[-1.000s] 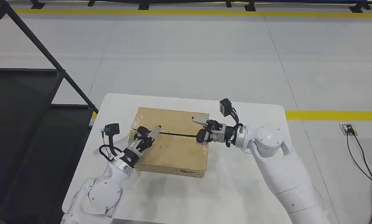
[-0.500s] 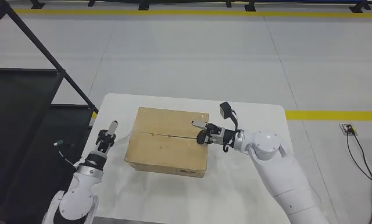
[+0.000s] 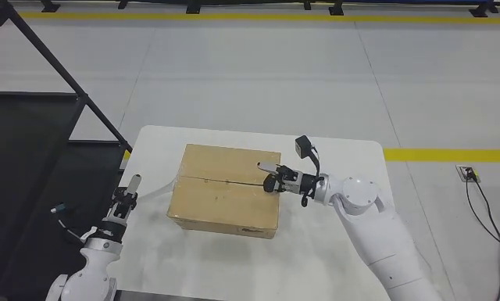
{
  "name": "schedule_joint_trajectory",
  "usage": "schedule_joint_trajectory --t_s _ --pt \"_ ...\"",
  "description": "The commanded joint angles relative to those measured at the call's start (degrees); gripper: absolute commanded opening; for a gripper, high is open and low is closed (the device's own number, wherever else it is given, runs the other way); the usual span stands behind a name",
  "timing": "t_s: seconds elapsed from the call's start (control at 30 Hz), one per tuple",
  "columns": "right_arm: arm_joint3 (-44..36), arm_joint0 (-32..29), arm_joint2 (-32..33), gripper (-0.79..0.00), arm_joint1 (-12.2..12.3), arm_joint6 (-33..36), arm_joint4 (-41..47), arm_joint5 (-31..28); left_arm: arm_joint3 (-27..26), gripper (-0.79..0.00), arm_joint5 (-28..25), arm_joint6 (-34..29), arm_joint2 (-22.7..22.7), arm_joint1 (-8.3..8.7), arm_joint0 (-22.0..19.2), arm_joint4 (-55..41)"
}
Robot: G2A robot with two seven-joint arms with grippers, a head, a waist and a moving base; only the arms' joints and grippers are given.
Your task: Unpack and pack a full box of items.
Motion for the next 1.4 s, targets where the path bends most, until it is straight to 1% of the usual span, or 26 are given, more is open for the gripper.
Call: schedule_joint_trajectory --t_s 0.0,0.1,0.17,0.23,0.43,0.53,0.6,0.67,0.73,1.0,1.13,1.27,1.37 --pt "0.0 0.0 0.0 0.0 0.0 0.0 0.0 0.0 1.72 0.0 2.06 0.44 0.65 -0.22 0.14 -1.73" --pt "0.0 0.0 0.0 0.0 0.0 0.0 0.0 0.0 4.07 0.0 2.68 -0.13 1.13 -0.4 0.33 -3.55" --pt "0.0 0.0 0.0 0.0 0.0 0.0 0.0 0.0 5.26 0.0 3.42 -0.85 1.43 -0.67 0.46 -8.14" --pt "0.0 0.0 0.0 0.0 0.0 0.0 0.0 0.0 6.14 0.0 4.37 -1.49 1.19 -0.77 0.32 -10.53" --pt "-1.91 -1.42 -0.28 0.0 0.11 -1.53 -0.59 0.56 9.23 0.0 6.33 -1.54 3.11 -1.09 -0.96 -10.25" --pt "-2.23 -1.88 -0.39 0.0 0.21 -1.64 -0.59 0.74 11.34 0.0 6.89 -3.3 3.99 -1.26 -2.75 -12.29" --pt "-2.29 -2.12 -0.41 0.0 0.28 -1.71 -0.62 0.7 12.82 0.0 6.9 -3.59 4.37 -1.29 -3.95 -11.92" --pt "-2.3 -2.29 -0.4 0.0 0.34 -1.57 -0.51 0.65 14.69 0.0 7.7 -4.67 4.9 -1.46 -5.51 -14.17" --pt "-2.31 -2.41 -0.38 0.0 0.39 -1.61 -0.39 0.64 16.54 0.0 8.26 -6.89 4.95 -1.63 -7.11 -18.39" --pt "-3.18 -2.87 -0.4 0.0 0.67 -1.45 -0.39 0.99 24.76 0.0 9.11 -9.59 5.7 -2.02 -13.51 -24.12" --pt "-3.43 -2.9 -0.41 0.0 0.78 -1.41 -0.29 1.15 28.32 0.0 8.4 -12.15 6.2 -2.19 -16.46 -26.89" --pt "-3.82 -3.09 -0.38 0.0 0.91 -1.45 -0.23 1.16 31.15 0.0 6.82 -12.21 6.46 -2.4 -18.95 -28.8" --pt "-4.09 -3.37 -0.19 0.0 1.07 -1.44 -0.27 1.19 32.15 0.0 5.71 -11.29 6.07 -2.5 -20.46 -30.15"
